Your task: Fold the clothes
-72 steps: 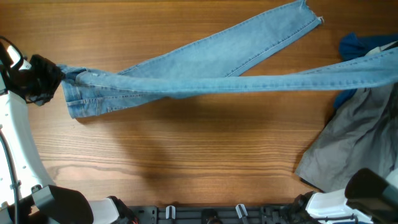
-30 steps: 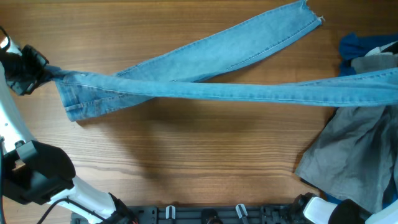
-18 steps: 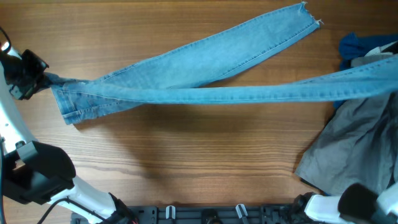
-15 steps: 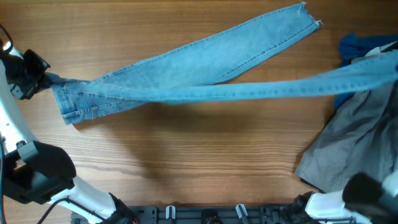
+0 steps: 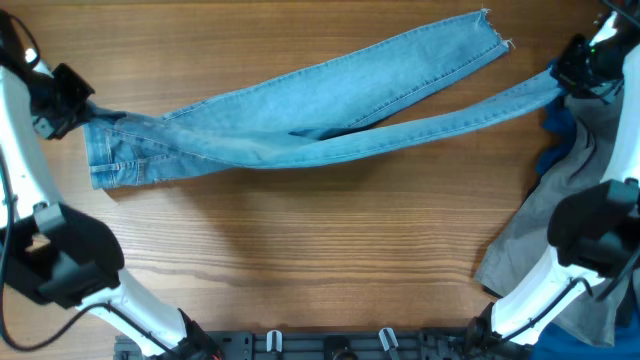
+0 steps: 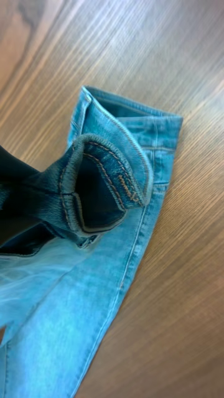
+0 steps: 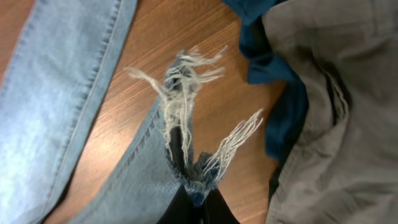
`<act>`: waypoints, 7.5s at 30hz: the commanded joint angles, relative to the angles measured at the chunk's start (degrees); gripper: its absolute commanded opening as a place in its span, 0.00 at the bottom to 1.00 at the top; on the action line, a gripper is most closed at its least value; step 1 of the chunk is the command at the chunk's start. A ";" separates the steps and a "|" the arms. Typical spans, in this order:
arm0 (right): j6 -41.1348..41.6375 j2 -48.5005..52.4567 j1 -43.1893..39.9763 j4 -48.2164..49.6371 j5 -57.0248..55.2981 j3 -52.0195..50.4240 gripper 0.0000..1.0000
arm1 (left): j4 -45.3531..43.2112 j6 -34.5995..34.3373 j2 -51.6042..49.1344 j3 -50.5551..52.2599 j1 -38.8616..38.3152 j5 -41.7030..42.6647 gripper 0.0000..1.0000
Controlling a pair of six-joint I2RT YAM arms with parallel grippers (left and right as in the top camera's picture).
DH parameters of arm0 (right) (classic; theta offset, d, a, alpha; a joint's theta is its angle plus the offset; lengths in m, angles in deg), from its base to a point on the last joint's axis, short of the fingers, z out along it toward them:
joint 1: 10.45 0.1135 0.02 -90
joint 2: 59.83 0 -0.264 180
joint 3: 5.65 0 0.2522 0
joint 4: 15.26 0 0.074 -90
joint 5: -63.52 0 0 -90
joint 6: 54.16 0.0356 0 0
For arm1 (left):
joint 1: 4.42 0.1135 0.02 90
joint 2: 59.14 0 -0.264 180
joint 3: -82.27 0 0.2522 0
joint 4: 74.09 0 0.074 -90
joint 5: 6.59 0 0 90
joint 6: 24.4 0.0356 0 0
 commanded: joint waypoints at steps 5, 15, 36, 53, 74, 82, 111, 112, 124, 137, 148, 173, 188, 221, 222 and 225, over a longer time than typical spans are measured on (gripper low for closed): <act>-1.36 2.29 1.20 7.67 -2.75 1.29 0.07 | -6.62 -5.73 -5.07 -1.31 0.13 -0.74 0.04; -1.22 3.96 4.50 16.81 -2.91 1.27 0.09 | -12.59 -8.90 -5.73 -1.31 0.22 -0.48 0.04; 1.14 12.41 5.62 22.36 -4.20 1.22 0.04 | -15.06 -27.67 -11.69 -1.31 0.61 -7.15 0.04; 5.75 18.88 6.56 37.07 13.38 1.22 0.92 | -23.89 -22.82 -16.11 -1.33 0.22 -2.80 1.00; -1.31 18.88 6.56 10.45 -3.13 1.22 1.00 | -5.92 -17.42 -5.03 -1.33 1.73 -9.92 1.00; -1.33 18.88 6.56 4.50 -3.15 1.22 1.00 | -4.92 -17.38 -8.04 -1.27 2.71 -9.99 1.00; -1.16 18.88 6.56 -2.36 -3.15 1.22 1.00 | -12.22 -12.44 -21.29 -1.75 5.70 6.10 0.04; -1.18 18.88 6.56 -2.38 -3.15 1.22 1.00 | -11.45 -12.46 -20.81 -1.95 6.03 7.21 0.04; -0.70 18.88 6.58 -2.34 -3.13 1.22 1.00 | -13.05 -12.46 -16.96 -1.92 7.98 7.63 0.92; 0.22 18.88 6.58 -2.58 -3.13 1.22 1.00 | -20.96 -8.13 -17.33 -1.92 1.64 -5.09 0.98; 0.24 18.88 6.58 -2.80 -3.13 1.22 1.00 | -21.64 -6.40 -20.22 -1.90 0.96 -10.10 0.96; 0.31 18.88 6.58 -2.97 -3.15 1.22 0.99 | -19.39 0.83 -21.40 1.55 -0.74 -9.31 0.04; 0.17 18.88 6.58 -2.78 -3.34 1.22 1.00 | -6.29 -2.40 -14.64 -1.75 0.66 -6.75 0.45; -1.33 18.88 6.56 -2.89 0.76 1.22 1.00 | -19.12 -6.73 -17.49 29.11 -5.01 -1.20 0.42; -1.31 18.88 6.56 -2.97 0.76 1.22 1.00 | -17.29 -6.75 -17.49 29.44 -4.24 -2.58 0.42; -1.31 18.88 6.56 -3.04 0.76 1.22 1.00 | -11.85 -6.73 -17.46 29.59 -1.36 -9.90 0.45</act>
